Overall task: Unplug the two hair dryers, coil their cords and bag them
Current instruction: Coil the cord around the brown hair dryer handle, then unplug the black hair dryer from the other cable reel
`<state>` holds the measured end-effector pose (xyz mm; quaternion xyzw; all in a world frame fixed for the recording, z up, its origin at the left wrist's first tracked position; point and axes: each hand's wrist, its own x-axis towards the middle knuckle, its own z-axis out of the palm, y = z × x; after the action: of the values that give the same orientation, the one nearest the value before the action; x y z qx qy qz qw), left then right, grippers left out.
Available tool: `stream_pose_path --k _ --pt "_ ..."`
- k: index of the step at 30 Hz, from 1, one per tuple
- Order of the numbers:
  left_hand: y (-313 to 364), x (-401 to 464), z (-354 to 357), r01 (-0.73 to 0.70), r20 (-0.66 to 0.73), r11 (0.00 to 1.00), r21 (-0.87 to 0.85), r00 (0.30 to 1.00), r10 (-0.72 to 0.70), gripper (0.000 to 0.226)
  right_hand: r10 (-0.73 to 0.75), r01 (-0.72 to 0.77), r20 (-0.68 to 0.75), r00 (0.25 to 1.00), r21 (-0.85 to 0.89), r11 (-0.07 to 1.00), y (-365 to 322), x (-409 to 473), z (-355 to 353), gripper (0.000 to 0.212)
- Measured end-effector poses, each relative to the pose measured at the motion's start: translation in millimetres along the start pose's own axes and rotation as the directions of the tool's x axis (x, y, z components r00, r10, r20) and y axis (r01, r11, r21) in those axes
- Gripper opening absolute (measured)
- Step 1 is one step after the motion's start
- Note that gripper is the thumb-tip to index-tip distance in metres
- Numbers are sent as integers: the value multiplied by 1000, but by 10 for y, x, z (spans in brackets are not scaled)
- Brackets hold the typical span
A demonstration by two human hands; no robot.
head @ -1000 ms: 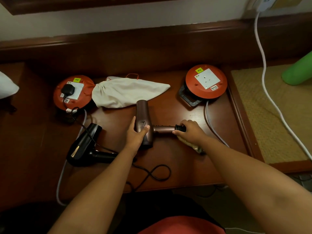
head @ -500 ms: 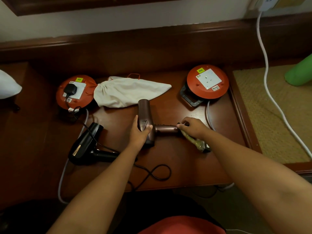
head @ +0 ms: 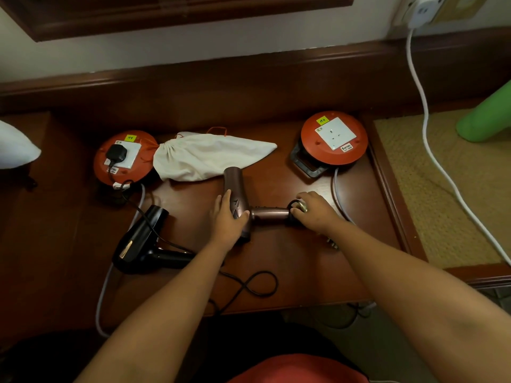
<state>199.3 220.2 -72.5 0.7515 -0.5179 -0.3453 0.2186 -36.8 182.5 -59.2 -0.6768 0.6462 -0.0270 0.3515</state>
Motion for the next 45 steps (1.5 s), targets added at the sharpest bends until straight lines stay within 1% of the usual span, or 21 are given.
stream_pose_path --k 3,8,12,18,24,27,32,39,42,45 --pt "66 -49 -33 -18 6 999 51 1000 18 70 -10 11 -63 998 17 1000 -55 -87 -14 53" --pt "182 -138 -137 -32 18 998 56 999 31 58 -43 52 -122 992 69 996 -274 -237 -14 54" --pt "246 -262 -304 -26 10 999 38 1000 25 54 -96 105 -102 990 88 991 -496 -346 -10 55" --pt "162 -399 -644 -7 -38 1000 25 999 8 53 -179 182 -85 980 32 983 -861 -350 20 55" --pt "-37 -358 -1017 32 -92 999 -32 995 -35 51 -243 244 -40 969 9 970 -1292 -222 121 56" --pt "-152 -290 -1217 53 -113 995 -86 992 -63 49 -260 260 -30 965 6 966 -1529 -146 201 55" --pt "-381 -62 -1625 33 -130 993 -115 990 -48 48 -301 302 -34 953 13 953 -2022 53 356 54" --pt "-739 502 -2216 20 -127 988 -151 991 -39 46 -280 284 -78 957 35 958 -2893 569 669 52" --pt "-876 780 -2426 -7 -126 988 -153 992 -12 45 -286 288 -80 955 15 958 -3185 844 827 54" --pt "-1011 1070 -2580 -9 -130 990 -140 992 -10 46 -299 301 -85 950 17 953 -3417 1112 980 50"
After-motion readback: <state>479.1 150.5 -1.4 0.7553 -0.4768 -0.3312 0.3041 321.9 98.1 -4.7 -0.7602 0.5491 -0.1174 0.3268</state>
